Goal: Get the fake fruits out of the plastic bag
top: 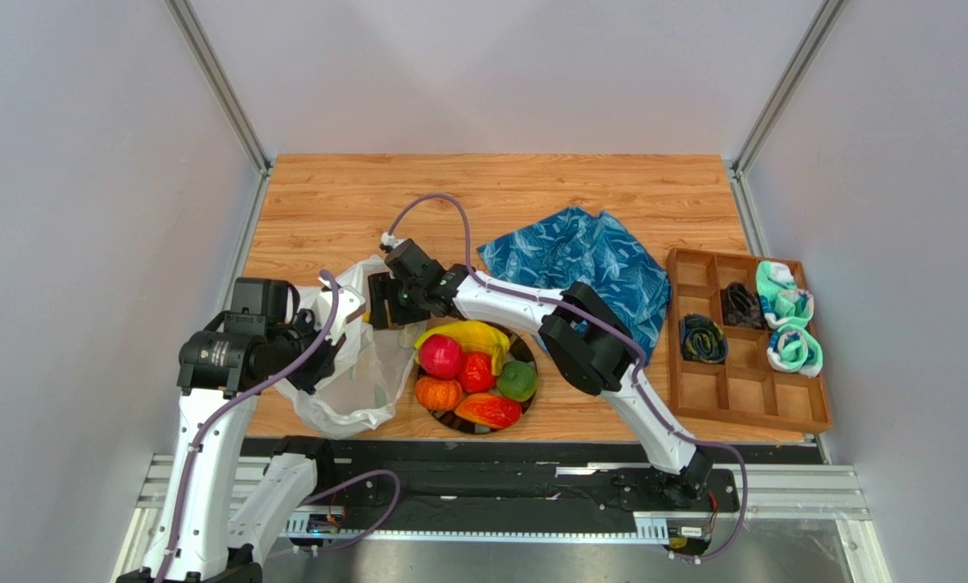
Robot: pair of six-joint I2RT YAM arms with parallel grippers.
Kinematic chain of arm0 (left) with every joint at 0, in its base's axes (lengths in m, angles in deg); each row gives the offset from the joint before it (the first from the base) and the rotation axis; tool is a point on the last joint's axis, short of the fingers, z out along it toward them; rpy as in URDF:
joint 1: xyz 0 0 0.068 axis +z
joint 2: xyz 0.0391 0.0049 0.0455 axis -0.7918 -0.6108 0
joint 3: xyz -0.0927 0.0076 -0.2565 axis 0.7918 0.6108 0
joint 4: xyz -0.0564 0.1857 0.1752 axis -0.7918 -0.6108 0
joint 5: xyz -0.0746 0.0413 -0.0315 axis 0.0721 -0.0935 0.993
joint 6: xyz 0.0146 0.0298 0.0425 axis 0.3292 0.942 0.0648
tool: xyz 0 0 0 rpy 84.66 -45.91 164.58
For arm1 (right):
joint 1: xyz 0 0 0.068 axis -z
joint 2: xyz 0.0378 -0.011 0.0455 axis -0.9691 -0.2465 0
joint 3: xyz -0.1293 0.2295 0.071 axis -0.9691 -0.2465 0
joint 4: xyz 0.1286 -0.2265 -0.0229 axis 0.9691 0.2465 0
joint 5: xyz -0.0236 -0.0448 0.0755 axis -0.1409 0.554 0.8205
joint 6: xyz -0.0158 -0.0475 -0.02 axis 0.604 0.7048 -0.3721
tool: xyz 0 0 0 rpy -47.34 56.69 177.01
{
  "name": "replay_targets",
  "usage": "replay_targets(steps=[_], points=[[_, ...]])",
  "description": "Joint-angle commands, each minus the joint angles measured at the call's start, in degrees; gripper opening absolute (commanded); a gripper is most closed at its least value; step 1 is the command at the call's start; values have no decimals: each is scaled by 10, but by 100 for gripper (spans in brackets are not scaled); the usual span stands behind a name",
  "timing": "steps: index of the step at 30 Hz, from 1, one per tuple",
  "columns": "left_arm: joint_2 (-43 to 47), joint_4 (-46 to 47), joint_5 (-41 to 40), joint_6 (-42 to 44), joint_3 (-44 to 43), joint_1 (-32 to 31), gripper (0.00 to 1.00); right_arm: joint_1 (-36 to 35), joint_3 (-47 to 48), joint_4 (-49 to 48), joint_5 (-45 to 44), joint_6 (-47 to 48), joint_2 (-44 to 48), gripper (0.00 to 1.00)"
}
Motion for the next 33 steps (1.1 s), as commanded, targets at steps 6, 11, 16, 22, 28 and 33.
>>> replay_targets(steps=[6,11,16,22,28,33], points=[[-4,-11,29,-2,-22,3,0,8,21,-54,45,-22,-1,54],[-9,-16,32,-3,-28,3,0,7,20,-66,63,-41,-13,58],[-14,-18,32,-2,-31,3,0,8,17,-87,81,-63,-26,64],[-16,-25,34,-4,-36,3,0,10,36,-126,115,-100,-54,59],[-19,-34,32,-4,-42,3,0,11,53,-181,147,-126,-75,33],[-19,-24,19,-8,-43,3,0,18,41,-182,165,-115,-52,15]])
